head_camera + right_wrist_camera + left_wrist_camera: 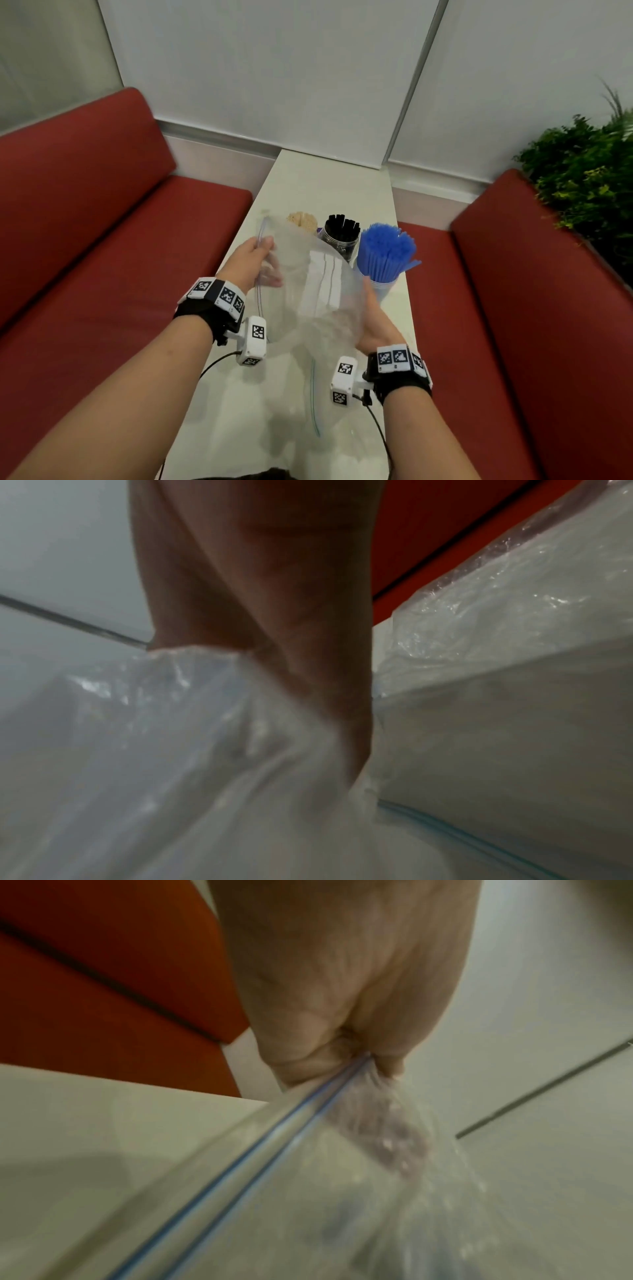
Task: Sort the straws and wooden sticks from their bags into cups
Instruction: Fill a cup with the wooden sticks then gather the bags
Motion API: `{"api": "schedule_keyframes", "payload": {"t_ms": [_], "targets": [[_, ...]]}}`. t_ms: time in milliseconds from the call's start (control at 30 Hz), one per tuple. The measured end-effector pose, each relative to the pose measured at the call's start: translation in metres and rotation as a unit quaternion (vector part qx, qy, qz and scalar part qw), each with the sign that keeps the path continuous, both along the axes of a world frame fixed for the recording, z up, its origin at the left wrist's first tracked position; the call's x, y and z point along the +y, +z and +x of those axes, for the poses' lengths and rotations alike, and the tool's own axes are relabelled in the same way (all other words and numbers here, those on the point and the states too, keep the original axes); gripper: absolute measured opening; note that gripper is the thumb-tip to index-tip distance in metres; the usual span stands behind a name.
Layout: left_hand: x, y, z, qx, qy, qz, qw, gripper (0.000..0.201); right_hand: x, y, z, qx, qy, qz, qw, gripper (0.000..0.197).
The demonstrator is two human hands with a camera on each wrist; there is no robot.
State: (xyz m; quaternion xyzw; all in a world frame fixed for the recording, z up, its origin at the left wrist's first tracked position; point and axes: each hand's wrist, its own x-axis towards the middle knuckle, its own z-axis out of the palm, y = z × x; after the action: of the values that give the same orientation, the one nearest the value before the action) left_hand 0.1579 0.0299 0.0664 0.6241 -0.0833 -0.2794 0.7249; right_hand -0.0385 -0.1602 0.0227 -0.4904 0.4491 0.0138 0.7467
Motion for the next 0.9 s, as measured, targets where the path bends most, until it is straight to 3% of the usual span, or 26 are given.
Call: {"api": "schedule_keyframes", "payload": {"t_ms": [33,100,167,200,267,333,400,433,500,567,633,700,800,900], "targets": [[-0.003,0.003,-0.003,-0.016,0.017,-0.012,1.000,0.030,0.008,-0.002,0.003,-0.029,0.024,0.053,0.998,0.047],[-0.002,0.001,-0.007,-0.021,-0.014,-0.026,0.999,0.049,0.023,0.004,0.013,-0.104,-0.025,0.108,0.988,0.041],[0.005,-0.011,-0.013,-0.003,-0.112,0.041,0.993,0.067,0.030,0.008,0.022,-0.088,-0.090,0.067,0.990,0.033],[0.009,-0.018,-0.018,-0.001,-0.173,0.089,0.981,0.065,0.031,0.007,0.022,-0.087,-0.109,0.046,0.989,0.029],[0.014,-0.035,-0.026,-0.021,-0.241,0.159,0.957,0.039,0.031,0.002,0.019,-0.087,-0.103,0.018,0.991,0.023],[0.015,-0.039,-0.030,-0.013,-0.163,0.154,0.974,0.021,0.029,0.000,0.013,-0.085,-0.103,-0.020,0.991,0.018],[0.021,-0.032,-0.024,-0.021,-0.025,0.132,0.991,0.025,0.023,-0.008,0.005,-0.062,-0.124,-0.098,0.985,0.022],[0.024,-0.024,-0.019,-0.066,0.020,0.152,0.986,0.028,0.021,-0.011,0.000,-0.048,-0.140,-0.142,0.979,0.029],[0.029,-0.005,-0.013,-0.177,0.048,0.200,0.963,0.032,0.016,-0.018,-0.007,-0.020,-0.164,-0.211,0.963,0.042],[0.023,0.012,-0.014,-0.254,0.068,0.191,0.946,0.035,0.014,-0.021,-0.010,0.013,-0.174,-0.242,0.954,0.049],[0.011,0.024,-0.017,-0.293,0.092,0.176,0.935,0.034,0.014,-0.022,-0.012,0.030,-0.179,-0.235,0.955,0.052],[0.006,0.029,-0.016,-0.323,0.088,0.226,0.915,0.028,0.009,-0.024,-0.019,0.006,-0.182,-0.210,0.961,0.050],[0.008,0.027,-0.008,-0.311,-0.025,0.407,0.858,0.022,0.000,-0.024,-0.031,-0.088,-0.184,-0.120,0.972,0.029],[-0.001,0.018,-0.018,-0.336,-0.126,0.516,0.778,0.055,-0.002,-0.014,-0.034,-0.192,-0.147,0.016,0.970,0.029]]}}
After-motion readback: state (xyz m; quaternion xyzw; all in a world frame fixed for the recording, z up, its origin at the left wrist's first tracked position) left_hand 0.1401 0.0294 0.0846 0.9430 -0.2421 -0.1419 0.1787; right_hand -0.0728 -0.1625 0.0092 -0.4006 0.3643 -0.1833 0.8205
